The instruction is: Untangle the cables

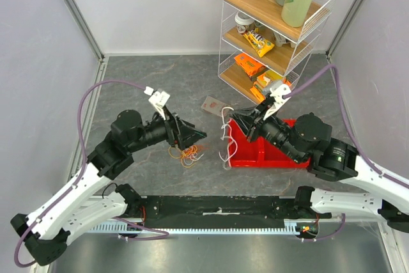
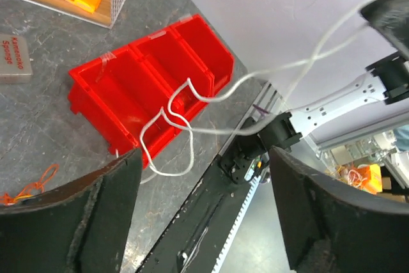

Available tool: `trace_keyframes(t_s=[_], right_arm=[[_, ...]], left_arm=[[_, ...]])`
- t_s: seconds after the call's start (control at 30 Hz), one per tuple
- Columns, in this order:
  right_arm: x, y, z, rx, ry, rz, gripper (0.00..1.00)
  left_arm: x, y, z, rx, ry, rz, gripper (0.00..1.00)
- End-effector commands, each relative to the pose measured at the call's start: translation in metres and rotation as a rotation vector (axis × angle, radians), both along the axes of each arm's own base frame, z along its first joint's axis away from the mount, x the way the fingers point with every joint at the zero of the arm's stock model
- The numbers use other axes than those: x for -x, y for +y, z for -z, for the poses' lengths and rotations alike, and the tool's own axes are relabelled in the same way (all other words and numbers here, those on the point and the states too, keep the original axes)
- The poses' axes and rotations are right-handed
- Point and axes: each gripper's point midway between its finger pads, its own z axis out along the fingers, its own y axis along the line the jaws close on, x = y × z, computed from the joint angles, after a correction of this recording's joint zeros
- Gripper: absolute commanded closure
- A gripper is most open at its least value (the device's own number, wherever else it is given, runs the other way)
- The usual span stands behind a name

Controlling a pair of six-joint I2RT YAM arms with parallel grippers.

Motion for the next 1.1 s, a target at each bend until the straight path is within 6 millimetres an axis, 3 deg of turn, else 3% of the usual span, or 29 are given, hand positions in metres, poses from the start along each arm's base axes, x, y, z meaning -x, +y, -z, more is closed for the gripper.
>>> trace_keyframes(t_s=[0.0, 0.23, 0.4, 0.7, 1.07], right_arm=[[-0.003, -0.026, -0.011, -0.004, -0.009, 0.071, 1.0], [-0.006, -0.045, -0.015, -0.004, 0.011, 0.138, 1.0], [-0.003, -0.061, -0.043, -0.034, -0.025, 0.153, 1.0], [-0.015, -0.087, -0.079, -0.013, -0.084, 0.282, 1.0], [-0.02, -0.094, -0.109, -0.005, -0.152, 0.322, 1.0]], left_arm=[[0.001, 0.016, -0.03, 0.09, -0.118, -0.067, 0.12], [-0.004, 0.006, -0.03, 0.122, -0.152, -0.039, 0.15], [-0.004, -0.003, -0.026, 0.129, -0.133, -0.001, 0.17], [-0.006, 0.012, -0.009, 0.093, -0.118, -0.075, 0.09], [-0.003, 0.021, 0.0, 0.076, -0.1, -0.105, 0.08]])
